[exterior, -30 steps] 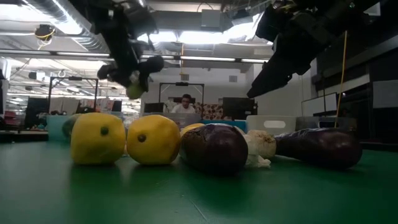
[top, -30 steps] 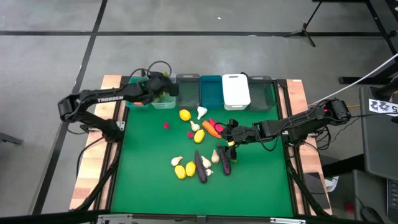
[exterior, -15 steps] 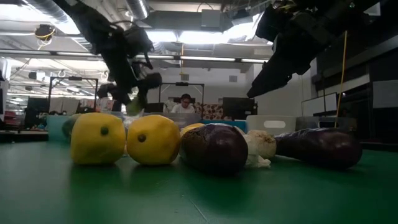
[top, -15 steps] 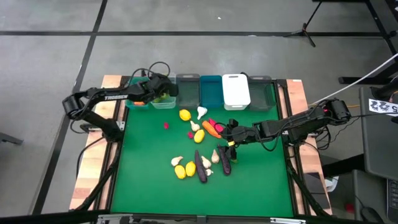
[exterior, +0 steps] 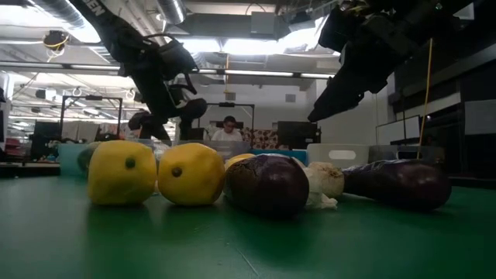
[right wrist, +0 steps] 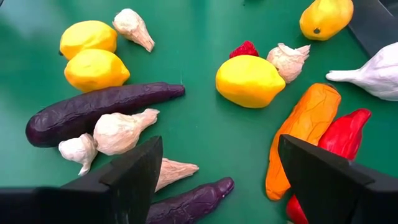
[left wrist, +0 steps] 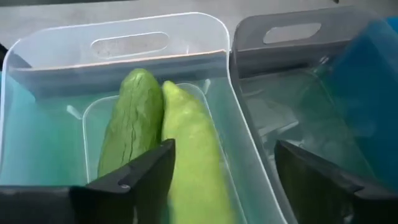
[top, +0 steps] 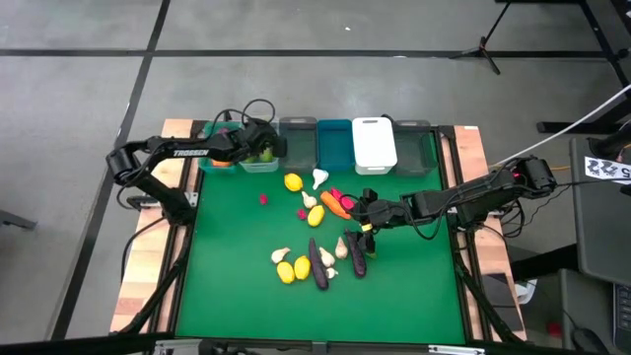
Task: Sort produce into baskets
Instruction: Put the red chili pepper into the left black bin
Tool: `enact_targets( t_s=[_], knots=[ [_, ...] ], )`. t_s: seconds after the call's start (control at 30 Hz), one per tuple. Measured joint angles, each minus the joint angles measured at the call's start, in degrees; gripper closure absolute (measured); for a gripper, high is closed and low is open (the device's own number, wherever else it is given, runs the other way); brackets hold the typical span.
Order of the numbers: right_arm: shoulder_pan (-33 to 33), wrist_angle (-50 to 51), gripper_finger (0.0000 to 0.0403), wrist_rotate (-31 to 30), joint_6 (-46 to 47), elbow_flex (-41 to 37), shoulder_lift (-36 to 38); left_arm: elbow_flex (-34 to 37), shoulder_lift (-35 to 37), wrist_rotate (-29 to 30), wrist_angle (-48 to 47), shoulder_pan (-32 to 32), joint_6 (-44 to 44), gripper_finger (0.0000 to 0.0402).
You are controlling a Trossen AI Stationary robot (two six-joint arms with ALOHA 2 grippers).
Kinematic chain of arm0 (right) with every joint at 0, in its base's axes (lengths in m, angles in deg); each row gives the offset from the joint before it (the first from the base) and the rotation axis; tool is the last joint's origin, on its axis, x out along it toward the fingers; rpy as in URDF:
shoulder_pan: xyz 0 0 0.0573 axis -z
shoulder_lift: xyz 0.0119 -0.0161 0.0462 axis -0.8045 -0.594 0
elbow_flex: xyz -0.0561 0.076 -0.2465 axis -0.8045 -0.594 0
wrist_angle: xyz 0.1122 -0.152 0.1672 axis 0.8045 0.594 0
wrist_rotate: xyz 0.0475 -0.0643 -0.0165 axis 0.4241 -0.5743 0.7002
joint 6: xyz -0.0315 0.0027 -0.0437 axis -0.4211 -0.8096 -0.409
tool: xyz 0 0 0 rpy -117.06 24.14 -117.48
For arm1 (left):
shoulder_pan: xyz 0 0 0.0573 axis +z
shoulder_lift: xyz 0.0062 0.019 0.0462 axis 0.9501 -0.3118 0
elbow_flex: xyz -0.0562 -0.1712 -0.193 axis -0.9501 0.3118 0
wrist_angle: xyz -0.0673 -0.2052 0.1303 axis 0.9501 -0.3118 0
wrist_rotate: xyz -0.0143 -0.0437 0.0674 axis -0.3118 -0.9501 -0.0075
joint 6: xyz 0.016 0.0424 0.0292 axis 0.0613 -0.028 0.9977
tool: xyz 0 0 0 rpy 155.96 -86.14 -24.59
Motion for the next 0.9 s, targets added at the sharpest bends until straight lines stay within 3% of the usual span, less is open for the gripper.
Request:
enact_targets(
  t_s=[0.27,0.43,0.5,0.67,0.8,0.9],
  knots=[
    [0.0,0.2,0.0084,0.1,0.0,0.0,0.0,-2.3,5.8,-9.6,0.1,-3.1,16.2,0.0108],
    [0.0,0.3,0.0084,0.1,0.0,0.0,0.0,-2.8,14.1,-10.4,-2.2,-10.3,17.7,0.0112],
    [0.0,0.2,0.0084,0.0,0.0,0.0,0.0,-1.9,17.3,-5.7,-2.3,-15.0,16.2,0.0112],
    [0.0,0.1,0.0084,-0.1,0.0,0.0,0.0,4.2,21.0,17.8,-2.9,-30.8,7.8,0.0113],
    [0.0,0.1,0.0084,-0.1,0.0,0.0,0.0,10.2,20.0,34.4,-2.5,-41.8,-8.6,0.0113],
    [0.0,0.0,0.0084,-0.1,0.0,0.0,0.0,13.7,17.2,41.0,-3.1,-46.5,-19.4,0.0113]
  ],
)
